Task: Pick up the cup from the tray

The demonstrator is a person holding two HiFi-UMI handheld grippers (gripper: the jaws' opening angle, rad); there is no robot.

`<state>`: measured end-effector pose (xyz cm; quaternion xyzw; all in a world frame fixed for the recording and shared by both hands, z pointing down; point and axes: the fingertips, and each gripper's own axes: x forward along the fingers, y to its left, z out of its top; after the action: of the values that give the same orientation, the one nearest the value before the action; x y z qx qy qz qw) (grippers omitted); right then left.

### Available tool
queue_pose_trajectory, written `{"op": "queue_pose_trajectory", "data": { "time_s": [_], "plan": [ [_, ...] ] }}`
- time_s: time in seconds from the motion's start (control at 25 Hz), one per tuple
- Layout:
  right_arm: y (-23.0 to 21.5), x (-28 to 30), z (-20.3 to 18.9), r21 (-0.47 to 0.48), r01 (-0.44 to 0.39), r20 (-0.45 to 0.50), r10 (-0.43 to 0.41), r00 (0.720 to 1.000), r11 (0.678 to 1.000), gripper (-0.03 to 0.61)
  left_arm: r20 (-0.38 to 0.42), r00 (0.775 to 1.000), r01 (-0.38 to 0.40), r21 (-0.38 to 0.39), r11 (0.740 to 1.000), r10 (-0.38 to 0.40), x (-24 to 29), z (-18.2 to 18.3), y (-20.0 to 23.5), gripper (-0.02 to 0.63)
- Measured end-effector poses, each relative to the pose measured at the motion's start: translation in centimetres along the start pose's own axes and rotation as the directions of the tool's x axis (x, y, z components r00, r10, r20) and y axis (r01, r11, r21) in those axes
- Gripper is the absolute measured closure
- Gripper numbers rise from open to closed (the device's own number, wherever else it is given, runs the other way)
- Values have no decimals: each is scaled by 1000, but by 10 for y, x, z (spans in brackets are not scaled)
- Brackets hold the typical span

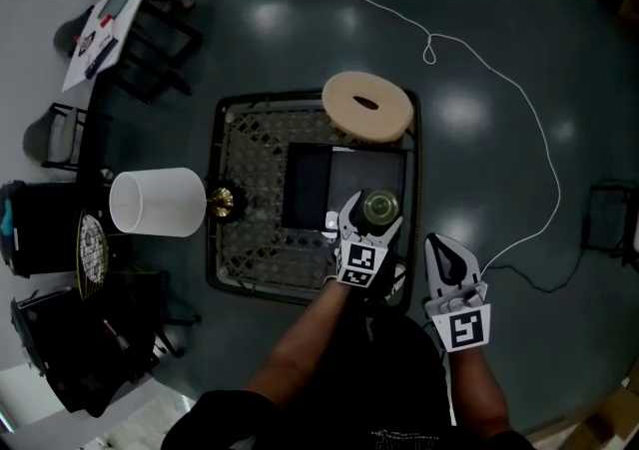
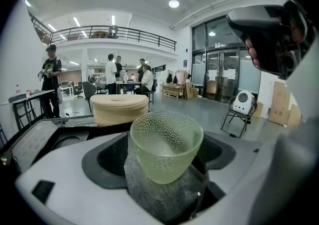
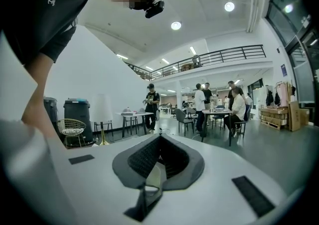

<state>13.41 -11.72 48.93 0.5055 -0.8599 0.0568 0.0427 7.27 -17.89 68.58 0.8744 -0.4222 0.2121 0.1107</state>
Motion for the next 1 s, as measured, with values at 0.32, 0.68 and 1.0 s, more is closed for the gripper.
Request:
{"op": "queue_pose_trajectory", "data": {
  "time_s": [0.32,0.68,1.0],
  "plan": [
    [-2,-1,-2,3,3,-13,-3,1000,1000,571,-21,999,35,46,998,-34,5,0,1,227],
    [-4,-3,-8,-20,7,-22,-7,1000,1000,571,25,998,52,44,998,-53,0,12,-4,227],
    [-4,-15,-9,-6,21,-34,-21,999,1000,571,141,989,43,53,998,-50,-41,76,-14,227]
  ]
}}
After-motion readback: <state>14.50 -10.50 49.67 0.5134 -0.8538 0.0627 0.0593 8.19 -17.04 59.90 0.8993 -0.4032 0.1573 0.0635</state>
